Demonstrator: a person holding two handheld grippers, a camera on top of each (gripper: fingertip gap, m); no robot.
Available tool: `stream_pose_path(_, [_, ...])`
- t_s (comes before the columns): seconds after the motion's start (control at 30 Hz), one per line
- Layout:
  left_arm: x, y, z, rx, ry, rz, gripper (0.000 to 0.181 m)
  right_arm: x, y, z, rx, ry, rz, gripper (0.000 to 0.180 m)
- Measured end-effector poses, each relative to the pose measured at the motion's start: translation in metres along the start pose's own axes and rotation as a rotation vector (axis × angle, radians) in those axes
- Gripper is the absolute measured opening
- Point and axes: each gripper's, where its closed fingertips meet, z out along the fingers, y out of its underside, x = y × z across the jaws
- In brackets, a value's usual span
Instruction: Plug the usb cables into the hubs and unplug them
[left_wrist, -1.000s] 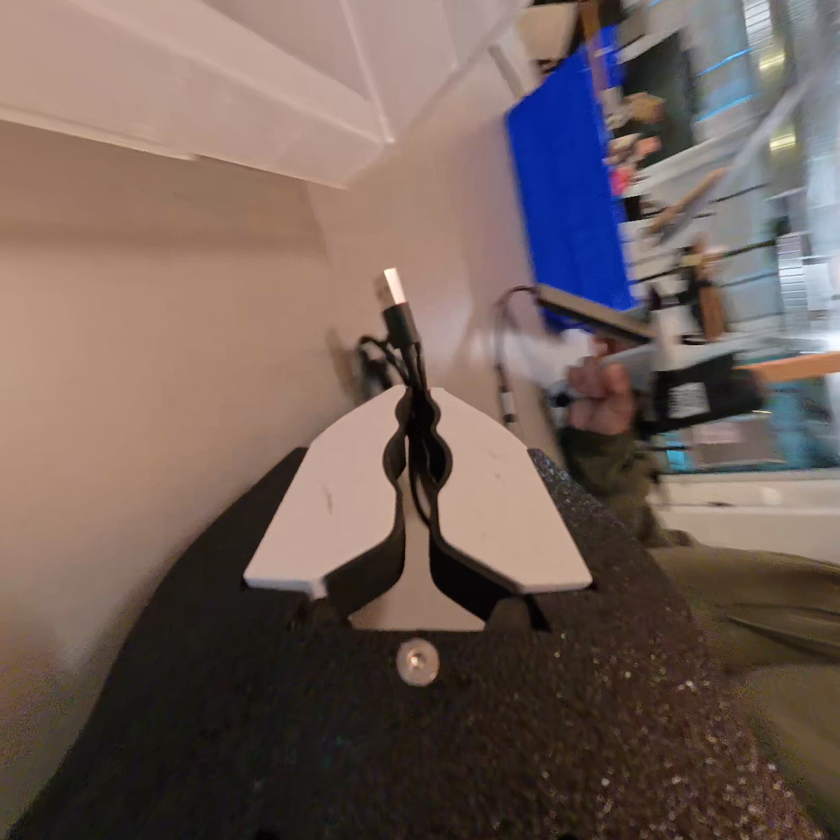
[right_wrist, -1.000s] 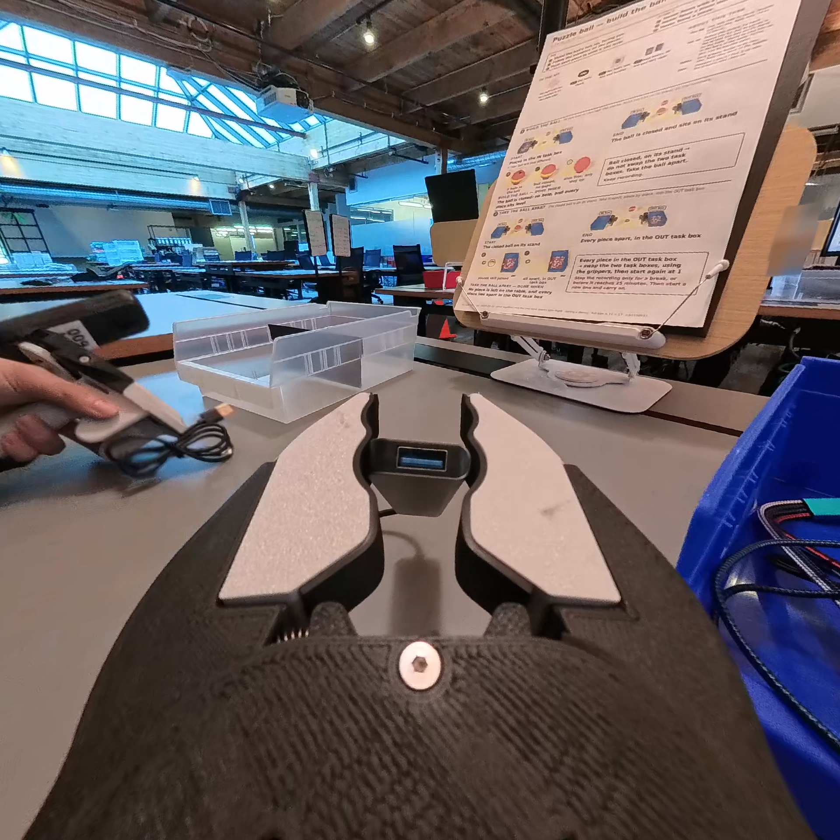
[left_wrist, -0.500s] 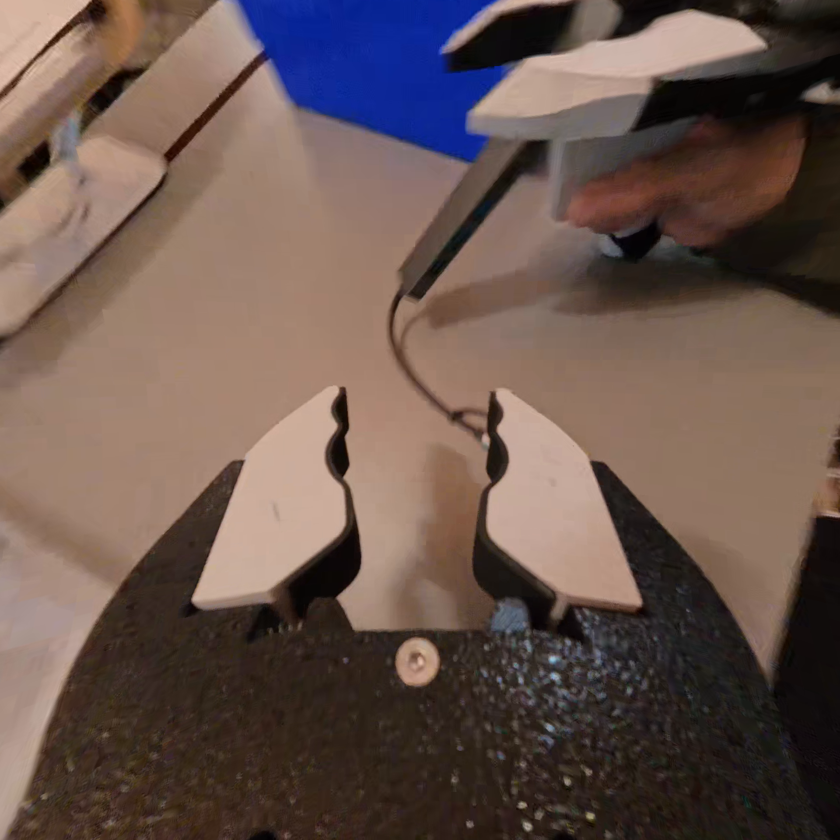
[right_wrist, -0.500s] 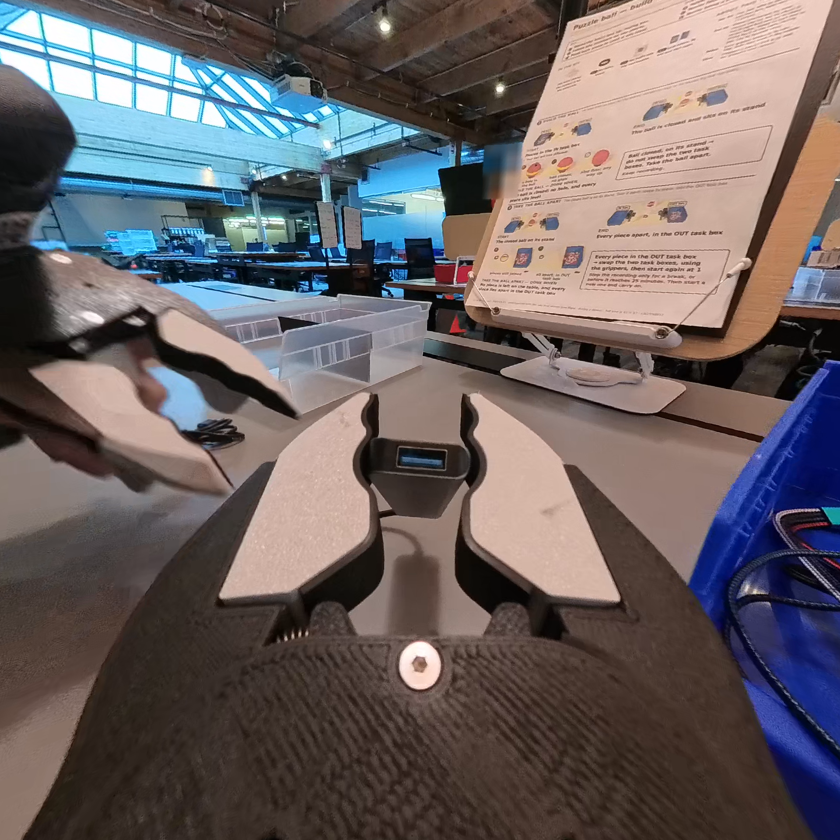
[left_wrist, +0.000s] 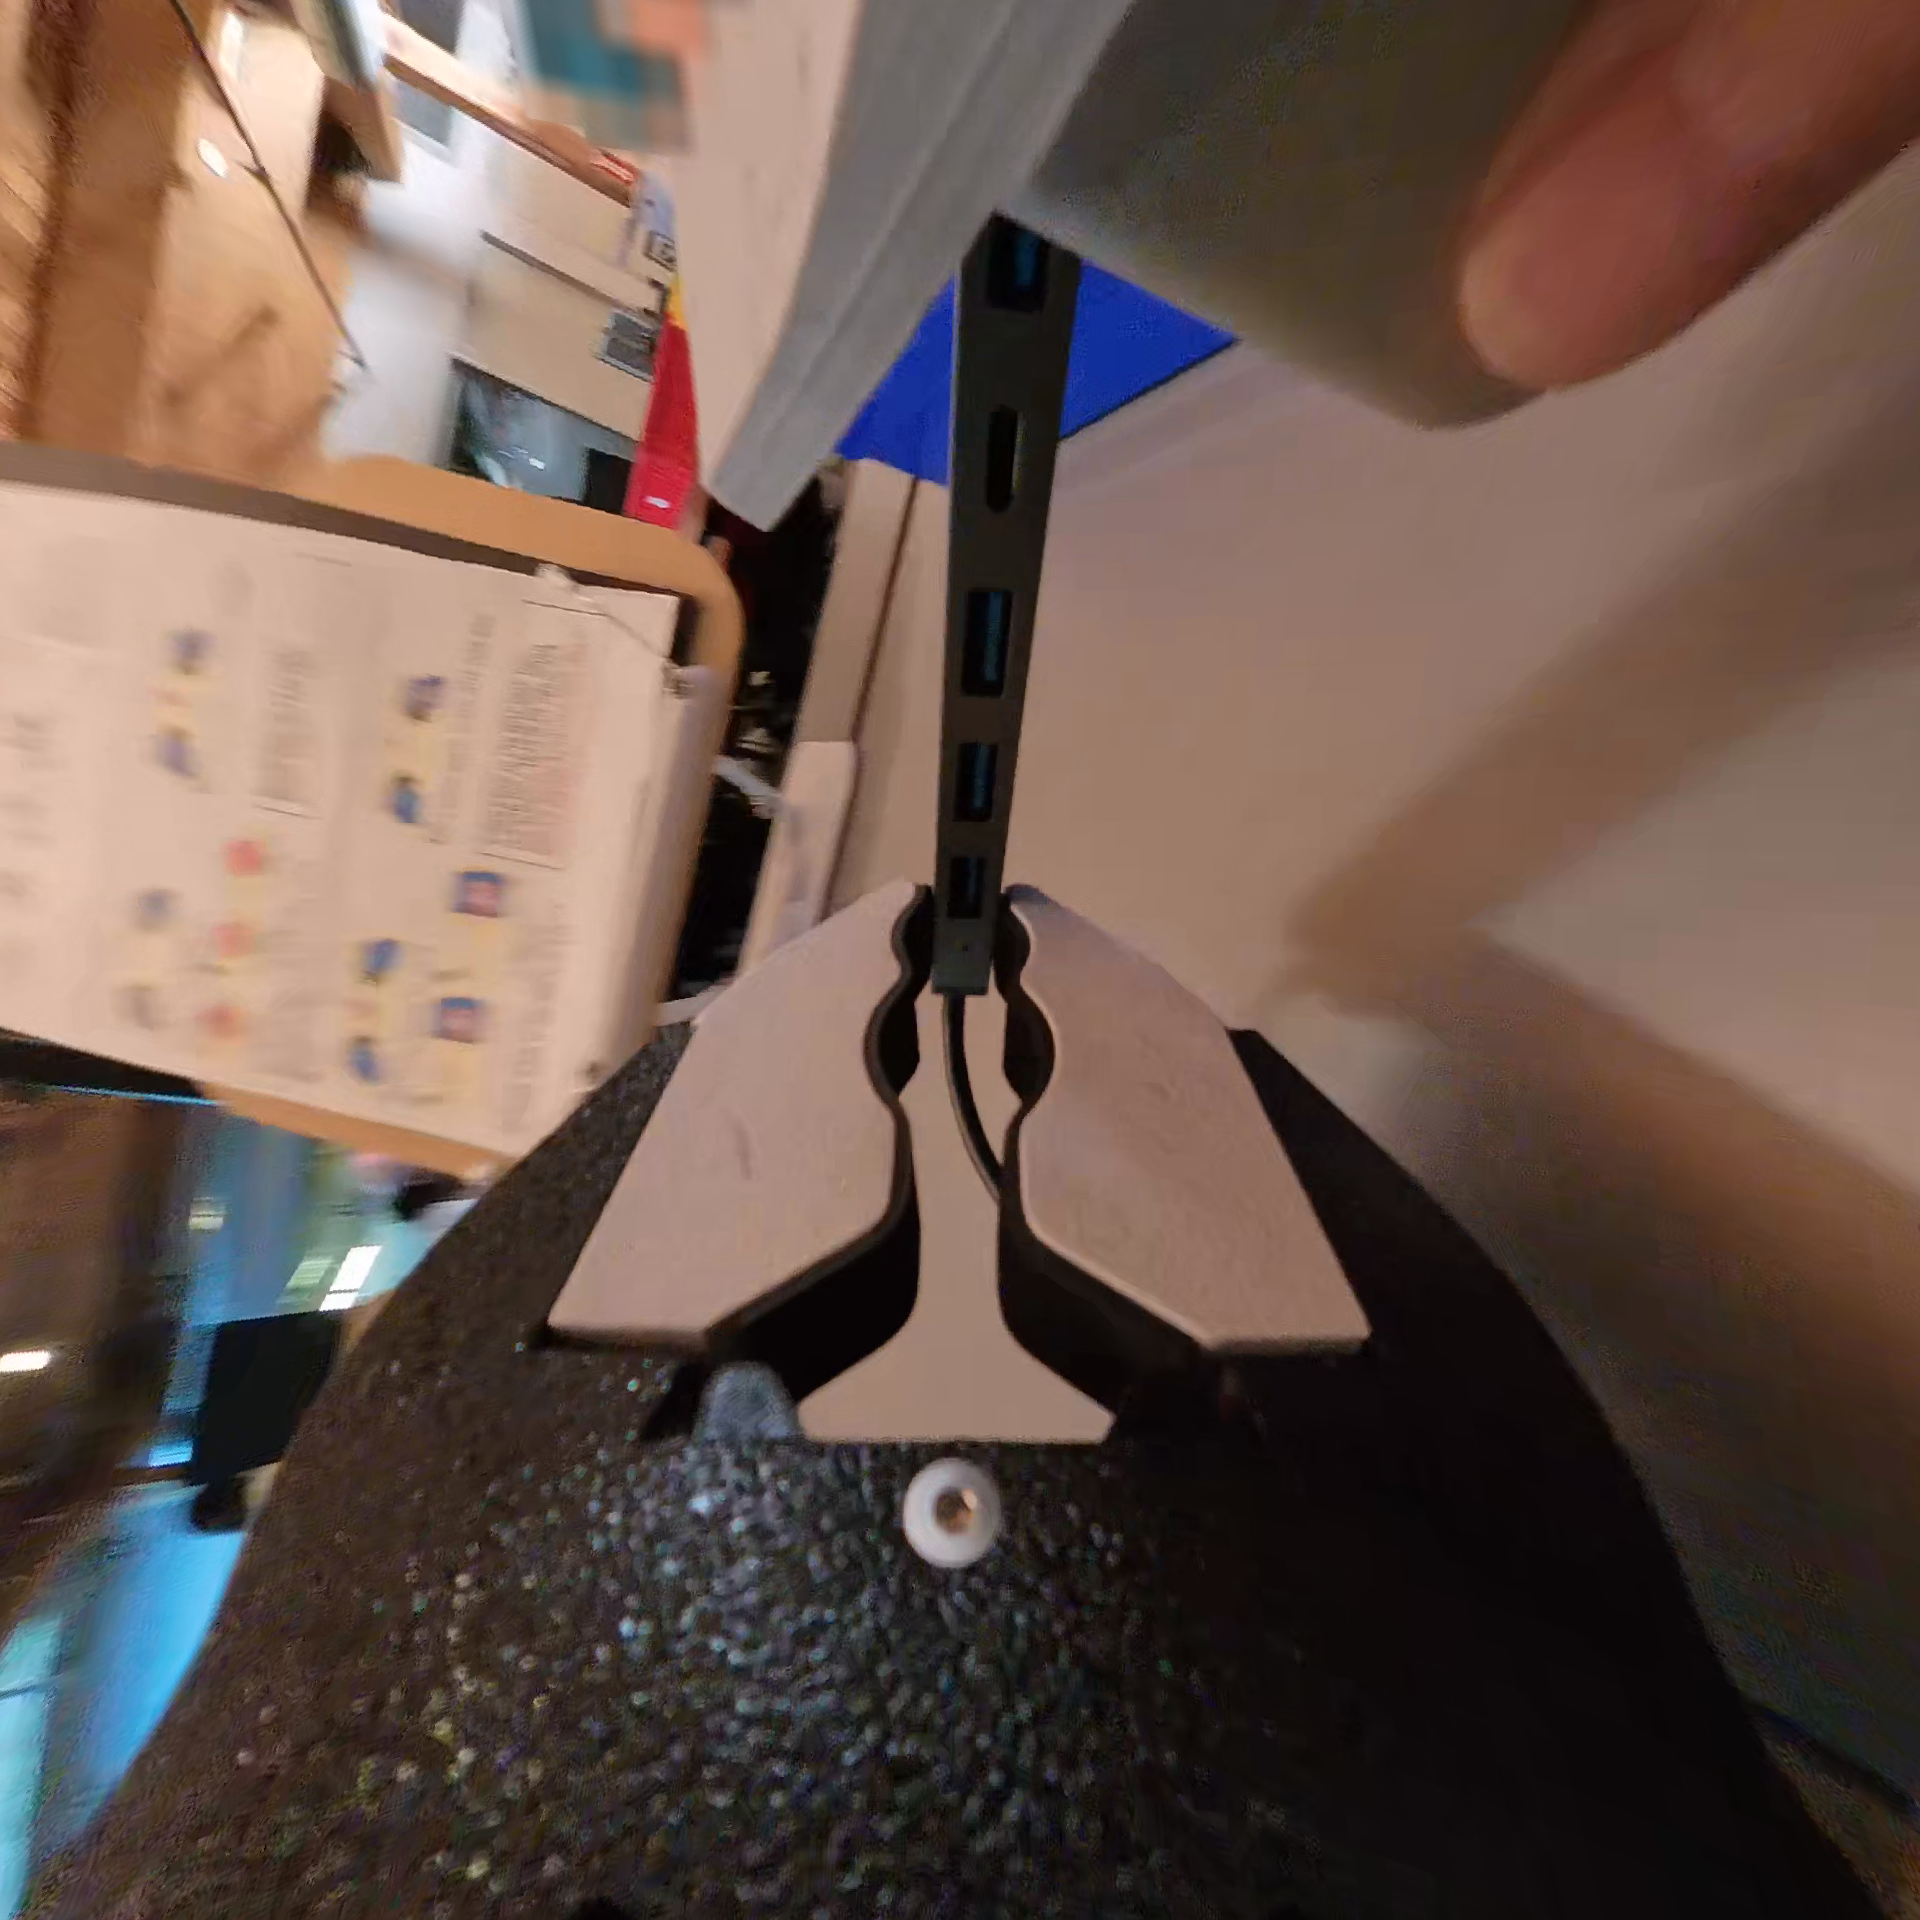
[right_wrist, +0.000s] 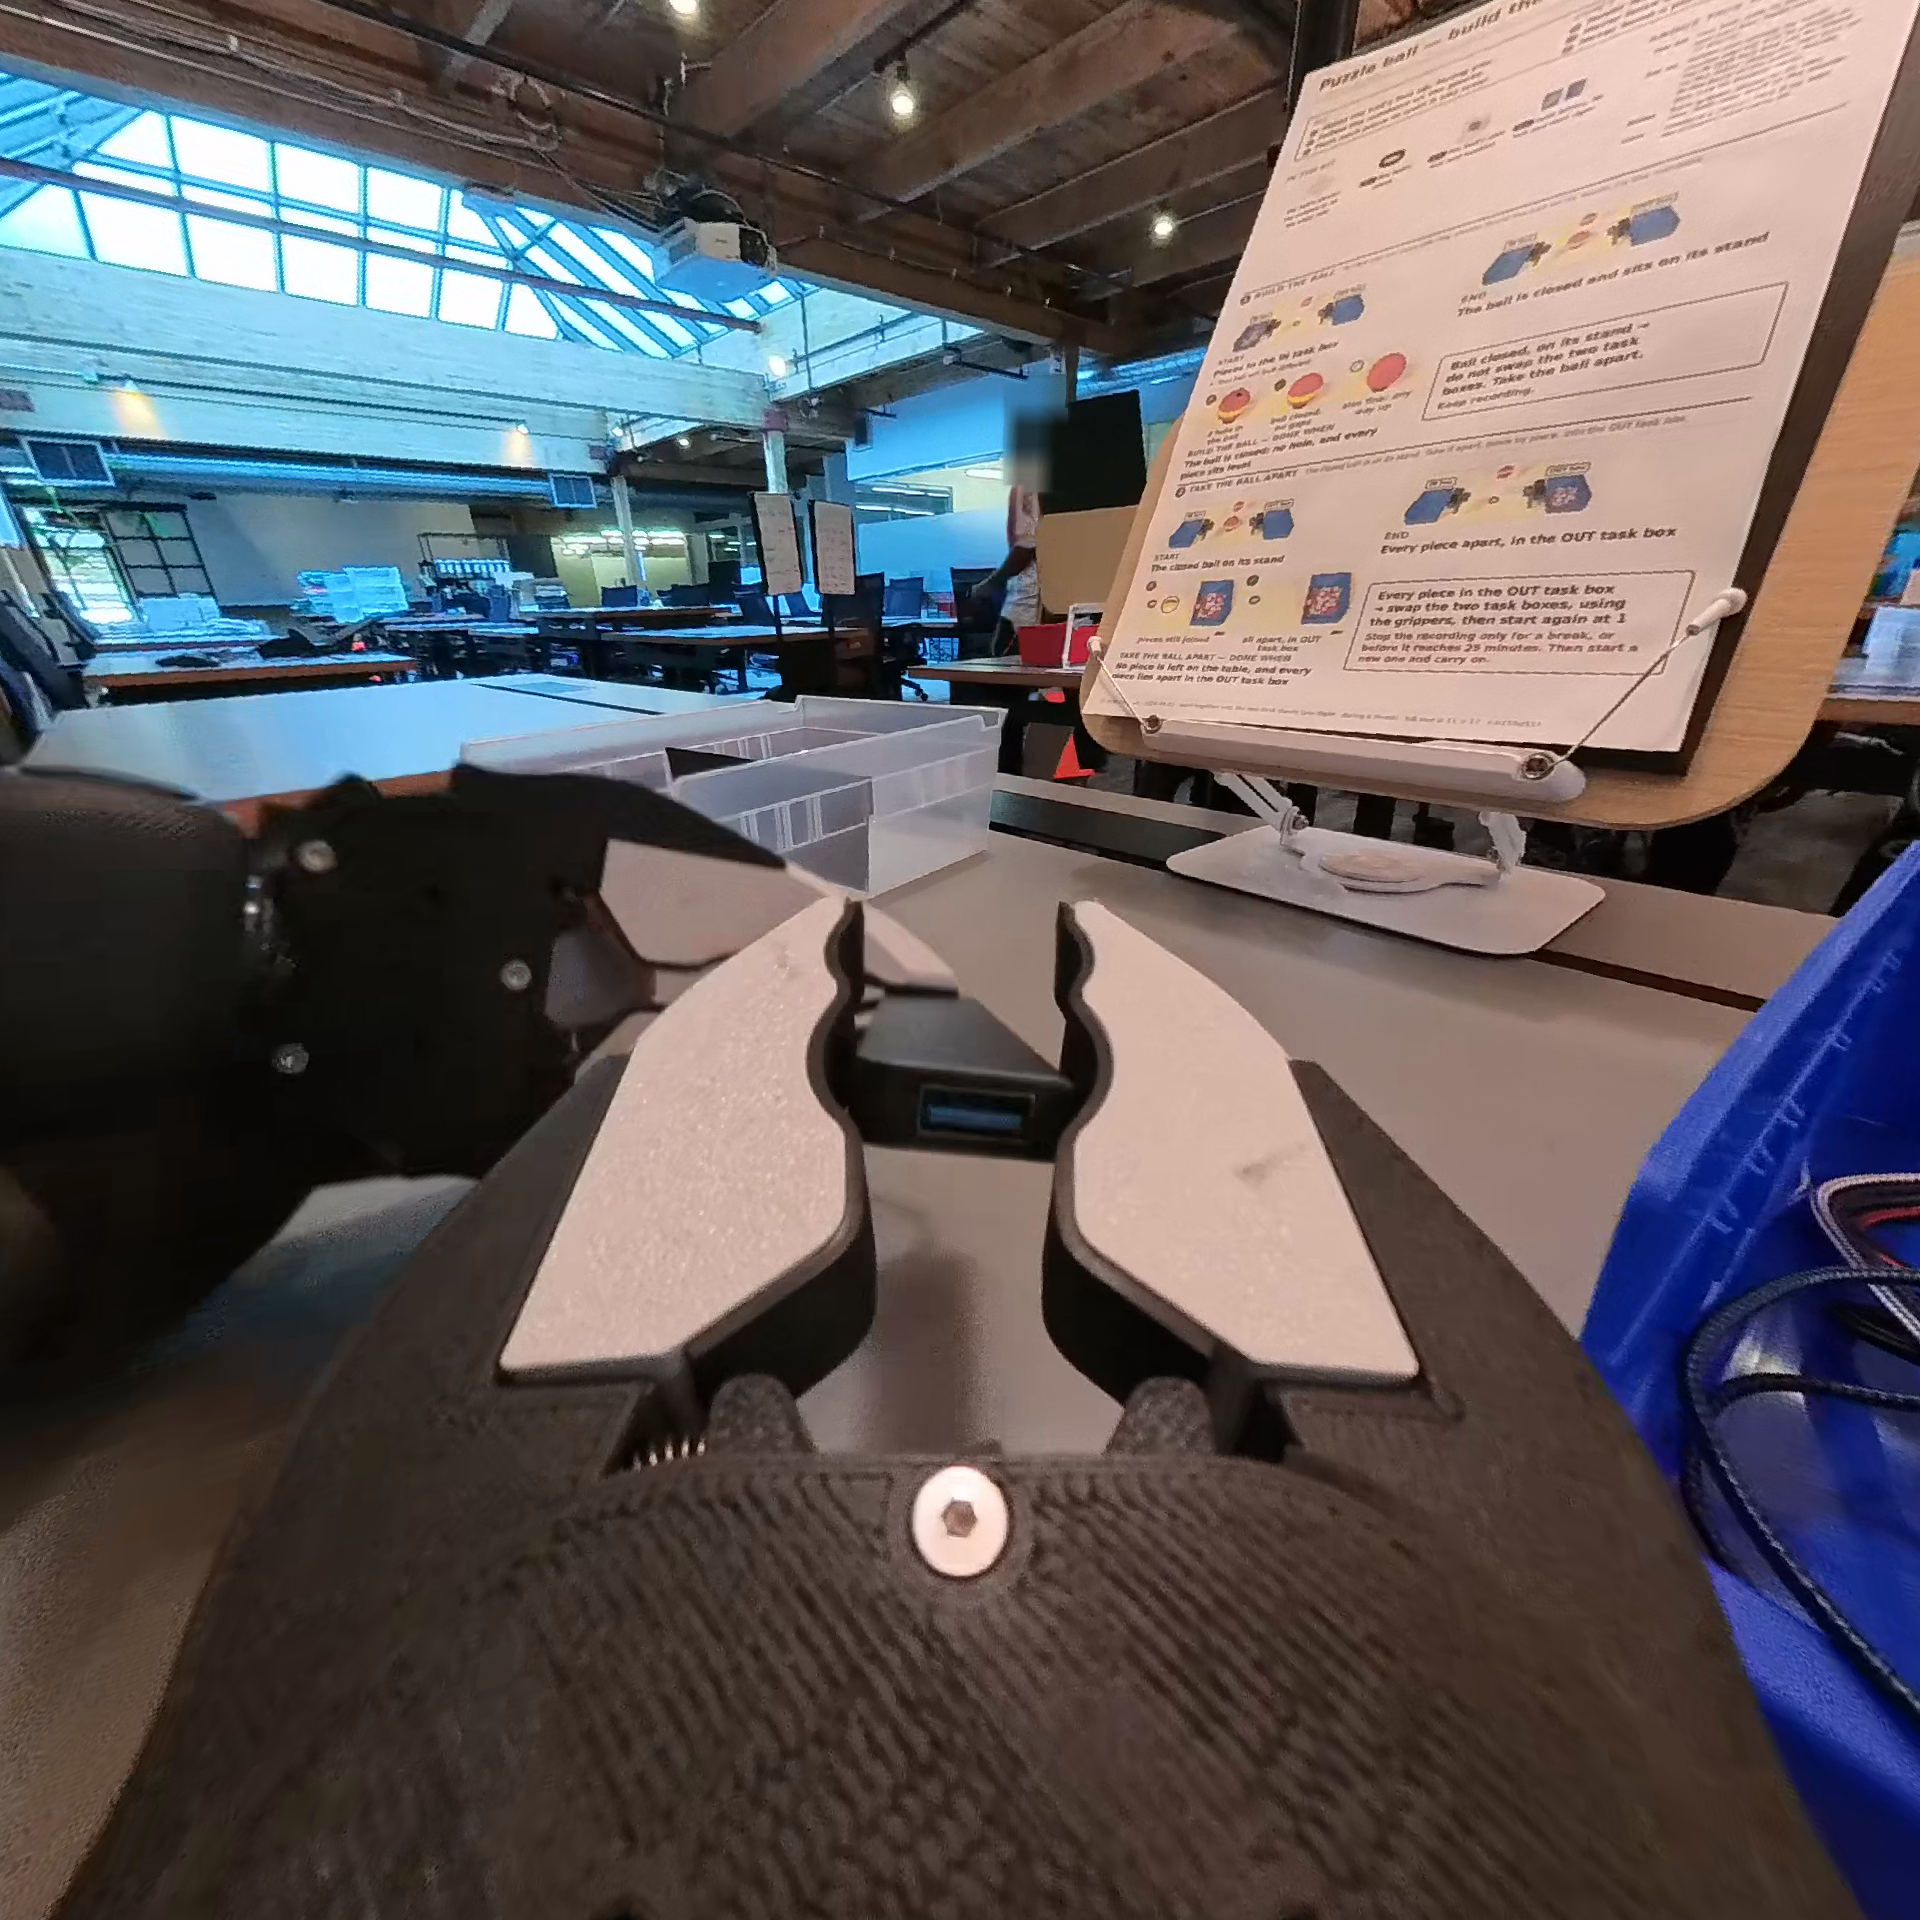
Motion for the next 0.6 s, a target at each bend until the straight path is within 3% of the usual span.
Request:
stream_pose_path(0.13, [-0.025,0.003,-0.01,-0.037,-0.09,0.198,0.01,-0.007,0.005,0.004,-0.035,-0.04,-0.018,0.037])
stream_pose_path(0.23, [-0.04,-0.003,-0.016,0.0,-0.123,0.204,0.009,-0.01,0.007,0.006,-0.057,-0.06,-0.024,0.047])
stream_pose_path(0.6, [-0.063,0.002,-0.015,-0.051,-0.231,0.502,0.009,-0.02,0.013,0.008,-0.103,-0.083,-0.093,0.044])
